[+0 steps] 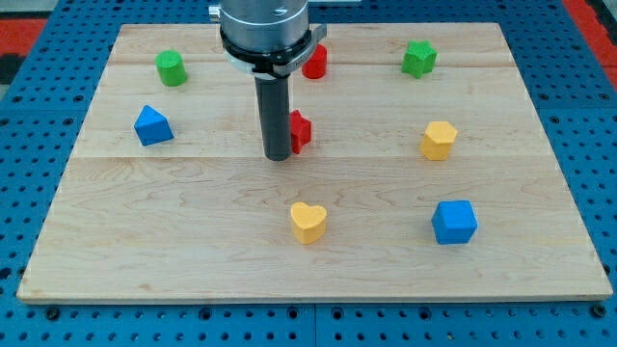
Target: Move the red circle into the red star
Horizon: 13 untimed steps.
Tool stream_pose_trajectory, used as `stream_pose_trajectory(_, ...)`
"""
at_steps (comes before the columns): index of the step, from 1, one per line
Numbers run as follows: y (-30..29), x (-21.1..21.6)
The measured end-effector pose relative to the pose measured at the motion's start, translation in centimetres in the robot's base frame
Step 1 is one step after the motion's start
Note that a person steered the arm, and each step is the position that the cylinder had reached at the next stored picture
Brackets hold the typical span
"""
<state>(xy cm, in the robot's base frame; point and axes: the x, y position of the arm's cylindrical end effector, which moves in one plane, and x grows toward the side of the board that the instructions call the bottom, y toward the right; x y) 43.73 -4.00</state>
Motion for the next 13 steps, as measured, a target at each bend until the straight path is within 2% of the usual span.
stream_pose_trajectory(1, 0.0, 0.0)
stream_pose_trajectory(2, 1.8, 2.9)
stream_pose_trajectory(3, 8.5, 5.5)
stream_pose_trajectory(5, 13.0, -3.0)
stream_pose_trajectory(6, 7.7, -8.0)
stream_pose_trajectory(8, 10.6, -18.8)
stream_pose_trajectory(9, 4.6, -20.0)
stream_pose_trajectory(10, 1.4, -15.8)
stream_pose_trajectory(11, 1.1, -9.5)
stream_pose_trajectory(12, 2.5, -10.9)
stream_pose_trajectory(13, 9.2, -13.7)
